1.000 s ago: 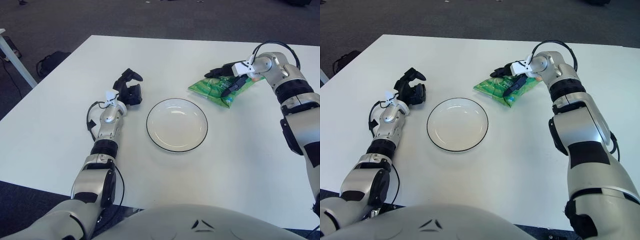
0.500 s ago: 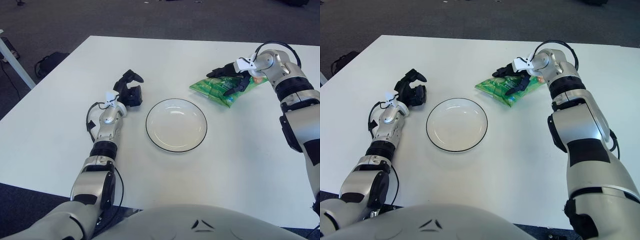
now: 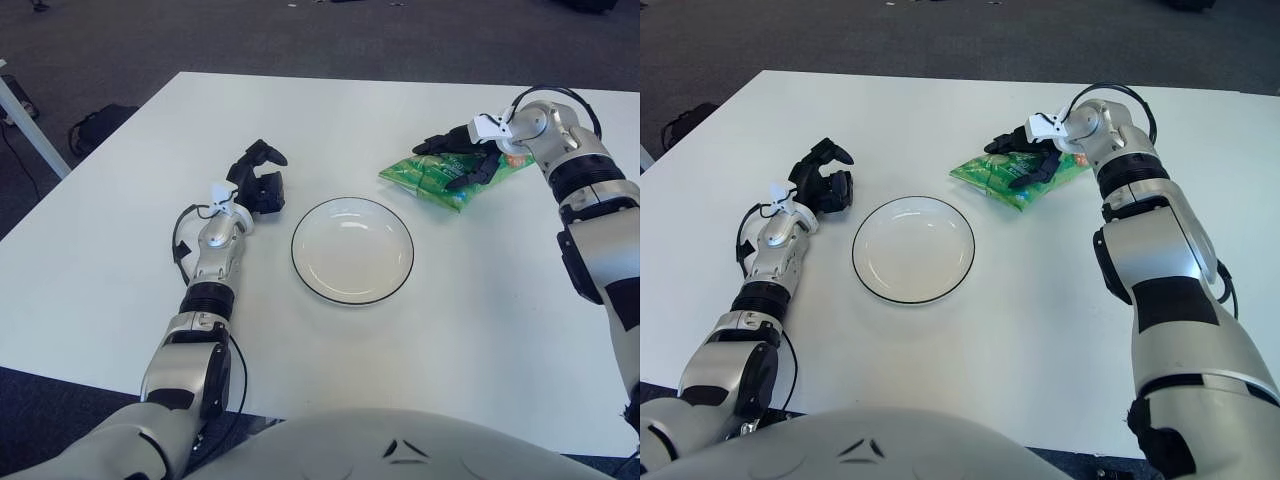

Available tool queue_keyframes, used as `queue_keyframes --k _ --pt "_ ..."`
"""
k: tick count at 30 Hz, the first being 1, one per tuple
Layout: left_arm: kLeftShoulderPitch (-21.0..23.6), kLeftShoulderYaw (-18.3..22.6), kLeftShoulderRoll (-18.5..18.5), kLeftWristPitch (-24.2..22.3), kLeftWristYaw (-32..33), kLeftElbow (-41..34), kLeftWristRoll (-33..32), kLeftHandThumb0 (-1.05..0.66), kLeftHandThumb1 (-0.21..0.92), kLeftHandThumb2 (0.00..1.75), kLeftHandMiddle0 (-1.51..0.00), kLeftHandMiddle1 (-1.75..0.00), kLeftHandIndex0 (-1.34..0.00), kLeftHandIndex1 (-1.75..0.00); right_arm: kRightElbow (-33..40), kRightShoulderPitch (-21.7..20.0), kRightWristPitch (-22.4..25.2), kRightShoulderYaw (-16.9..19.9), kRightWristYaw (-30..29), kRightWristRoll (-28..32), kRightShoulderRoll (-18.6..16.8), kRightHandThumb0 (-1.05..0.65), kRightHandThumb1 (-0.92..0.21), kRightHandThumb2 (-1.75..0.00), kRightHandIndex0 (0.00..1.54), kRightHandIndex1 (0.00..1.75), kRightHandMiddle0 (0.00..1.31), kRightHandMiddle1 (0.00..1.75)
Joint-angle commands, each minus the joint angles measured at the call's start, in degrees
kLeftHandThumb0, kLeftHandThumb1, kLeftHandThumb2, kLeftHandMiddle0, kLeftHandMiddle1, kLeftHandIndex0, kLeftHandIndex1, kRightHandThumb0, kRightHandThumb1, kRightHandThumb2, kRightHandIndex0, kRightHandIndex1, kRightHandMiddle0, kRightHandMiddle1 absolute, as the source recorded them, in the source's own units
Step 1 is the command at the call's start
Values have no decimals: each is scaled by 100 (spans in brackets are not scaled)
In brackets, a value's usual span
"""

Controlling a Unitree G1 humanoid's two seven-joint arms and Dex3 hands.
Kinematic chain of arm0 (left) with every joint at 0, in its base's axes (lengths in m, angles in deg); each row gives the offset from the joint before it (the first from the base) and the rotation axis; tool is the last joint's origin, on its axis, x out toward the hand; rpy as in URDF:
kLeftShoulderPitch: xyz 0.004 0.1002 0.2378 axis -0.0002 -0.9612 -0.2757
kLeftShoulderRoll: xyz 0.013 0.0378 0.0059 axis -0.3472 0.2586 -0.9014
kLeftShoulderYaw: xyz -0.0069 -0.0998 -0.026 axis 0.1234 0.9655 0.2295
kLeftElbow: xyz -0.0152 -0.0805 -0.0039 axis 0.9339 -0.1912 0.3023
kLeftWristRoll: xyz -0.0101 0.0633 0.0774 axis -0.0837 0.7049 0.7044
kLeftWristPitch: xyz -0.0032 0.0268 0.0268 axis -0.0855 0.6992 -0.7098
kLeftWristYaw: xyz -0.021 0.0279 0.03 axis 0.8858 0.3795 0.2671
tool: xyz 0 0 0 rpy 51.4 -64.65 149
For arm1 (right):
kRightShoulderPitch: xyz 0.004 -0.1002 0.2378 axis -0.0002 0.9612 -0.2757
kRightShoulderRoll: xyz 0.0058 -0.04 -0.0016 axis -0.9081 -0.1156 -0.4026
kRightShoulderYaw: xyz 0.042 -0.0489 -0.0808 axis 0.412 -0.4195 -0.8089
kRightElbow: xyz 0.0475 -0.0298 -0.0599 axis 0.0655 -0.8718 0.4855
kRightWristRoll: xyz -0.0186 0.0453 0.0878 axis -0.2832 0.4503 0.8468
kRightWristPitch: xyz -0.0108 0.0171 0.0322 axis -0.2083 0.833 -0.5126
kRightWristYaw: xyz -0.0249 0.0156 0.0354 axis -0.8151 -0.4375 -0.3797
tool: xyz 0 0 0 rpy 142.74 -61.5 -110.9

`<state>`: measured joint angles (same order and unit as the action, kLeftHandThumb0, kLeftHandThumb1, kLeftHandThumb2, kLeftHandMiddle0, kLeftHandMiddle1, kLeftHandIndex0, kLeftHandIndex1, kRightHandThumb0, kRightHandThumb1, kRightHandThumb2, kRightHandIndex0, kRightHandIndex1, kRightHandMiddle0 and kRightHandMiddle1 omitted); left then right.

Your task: Put the snack into the plate.

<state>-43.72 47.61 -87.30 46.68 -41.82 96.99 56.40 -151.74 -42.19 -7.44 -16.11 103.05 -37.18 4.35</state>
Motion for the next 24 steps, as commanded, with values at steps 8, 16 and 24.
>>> queue_keyframes --k 8,16,24 --pt "-712 -24 119 81 -47 362 37 -45 41 120 -120 -175 -54 -175 -349 294 256 284 429 359 -138 -88 -92 -46 0 0 0 0" --pt "-721 -25 90 104 -77 370 45 -45 41 120 -120 -175 -54 -175 -375 320 178 571 823 682 -102 -93 -92 -40 0 0 0 0" --pt "-710 -4 68 63 -122 389 14 -45 42 119 -120 -175 -53 -175 -227 316 -26 984 1673 1226 52 -91 -89 -26 0 0 0 0"
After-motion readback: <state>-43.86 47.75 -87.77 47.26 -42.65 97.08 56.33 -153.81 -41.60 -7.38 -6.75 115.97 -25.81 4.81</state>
